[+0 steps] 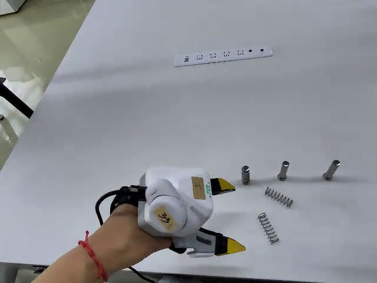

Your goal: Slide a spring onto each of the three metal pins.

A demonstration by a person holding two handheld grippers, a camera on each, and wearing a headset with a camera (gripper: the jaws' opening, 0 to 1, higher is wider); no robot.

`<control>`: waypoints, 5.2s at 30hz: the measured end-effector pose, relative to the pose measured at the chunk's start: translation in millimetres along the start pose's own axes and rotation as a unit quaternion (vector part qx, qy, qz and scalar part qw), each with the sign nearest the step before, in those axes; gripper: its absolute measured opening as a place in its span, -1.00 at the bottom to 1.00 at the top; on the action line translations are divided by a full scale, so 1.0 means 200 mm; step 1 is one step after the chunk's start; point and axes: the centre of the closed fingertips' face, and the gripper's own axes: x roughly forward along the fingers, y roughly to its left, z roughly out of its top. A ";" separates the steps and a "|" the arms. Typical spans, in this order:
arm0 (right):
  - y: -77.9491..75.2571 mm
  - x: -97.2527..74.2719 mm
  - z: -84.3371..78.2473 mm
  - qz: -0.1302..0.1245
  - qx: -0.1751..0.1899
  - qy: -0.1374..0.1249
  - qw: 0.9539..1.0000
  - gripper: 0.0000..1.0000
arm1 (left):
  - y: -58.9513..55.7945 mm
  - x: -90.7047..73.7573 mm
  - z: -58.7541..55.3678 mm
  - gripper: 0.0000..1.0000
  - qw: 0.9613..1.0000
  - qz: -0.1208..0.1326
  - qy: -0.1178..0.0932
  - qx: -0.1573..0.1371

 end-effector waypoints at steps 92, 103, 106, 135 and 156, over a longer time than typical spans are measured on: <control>0.05 -0.10 -0.24 -0.017 0.034 -0.014 0.999 0.77 | -0.04 0.27 0.03 -0.79 0.999 -0.009 0.009 -0.043; 0.08 -0.04 -0.02 -0.004 0.024 -0.041 0.999 0.61 | 0.00 0.17 0.19 -0.79 0.995 0.019 -0.062 -0.076; 0.09 -0.01 0.05 0.002 0.024 -0.055 0.998 0.50 | 0.02 0.14 0.24 -0.79 0.992 0.029 -0.087 -0.089; 0.30 0.25 0.48 0.066 0.193 -0.176 0.963 -0.54 | 0.14 -0.07 0.61 -0.79 0.951 0.067 -0.257 -0.158; 0.36 0.26 0.52 0.081 0.125 -0.141 0.979 -0.76 | 0.12 -0.06 0.63 -0.79 0.949 0.059 -0.264 -0.161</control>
